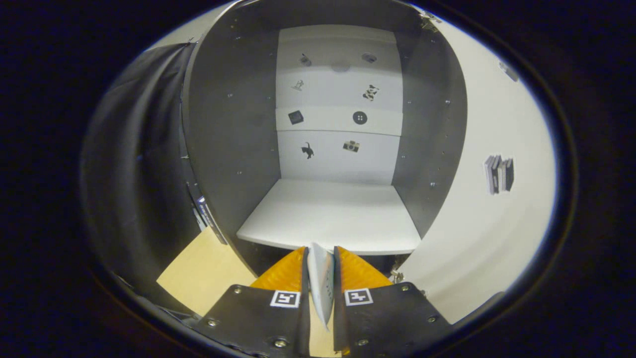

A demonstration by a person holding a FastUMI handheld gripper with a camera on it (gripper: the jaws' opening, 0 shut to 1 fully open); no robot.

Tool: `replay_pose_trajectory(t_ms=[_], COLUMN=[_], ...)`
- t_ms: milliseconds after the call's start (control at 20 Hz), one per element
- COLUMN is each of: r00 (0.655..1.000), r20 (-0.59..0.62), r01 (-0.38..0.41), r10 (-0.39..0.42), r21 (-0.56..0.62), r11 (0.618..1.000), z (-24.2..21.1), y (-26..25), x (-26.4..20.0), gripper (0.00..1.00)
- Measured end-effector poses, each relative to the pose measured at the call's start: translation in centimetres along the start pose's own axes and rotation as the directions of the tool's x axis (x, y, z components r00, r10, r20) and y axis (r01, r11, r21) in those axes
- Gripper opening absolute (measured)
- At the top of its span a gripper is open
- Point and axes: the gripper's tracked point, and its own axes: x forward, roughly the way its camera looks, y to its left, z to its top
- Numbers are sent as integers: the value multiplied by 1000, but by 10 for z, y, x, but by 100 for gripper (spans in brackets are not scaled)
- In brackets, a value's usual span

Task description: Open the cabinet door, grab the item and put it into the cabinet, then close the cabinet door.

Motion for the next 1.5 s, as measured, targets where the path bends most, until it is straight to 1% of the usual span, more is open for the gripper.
replay_pose_trajectory(t_ms=[150,450,600,750,950,1100,1250,1400,1500], r00=[1000,991,976,955,919,913,918,925,931], r20=[-27,-131,-214,-292,-394,-407,-396,-381,-366], r01=[10,45,58,74,66,64,63,60,60], r10=[-10,-39,-39,-43,-32,-31,-26,-15,-14], r21=[5,44,84,97,73,67,80,106,116], r11=[1000,998,995,992,995,996,995,993,991], z=[8,0,1,-3,-16,-16,-13,-8,-4], y=[-5,-19,-25,-29,-26,-20,-17,-15,-15], x=[17,57,81,97,112,120,124,125,126], gripper=[18,19,18,18,18,19,32,37,38])
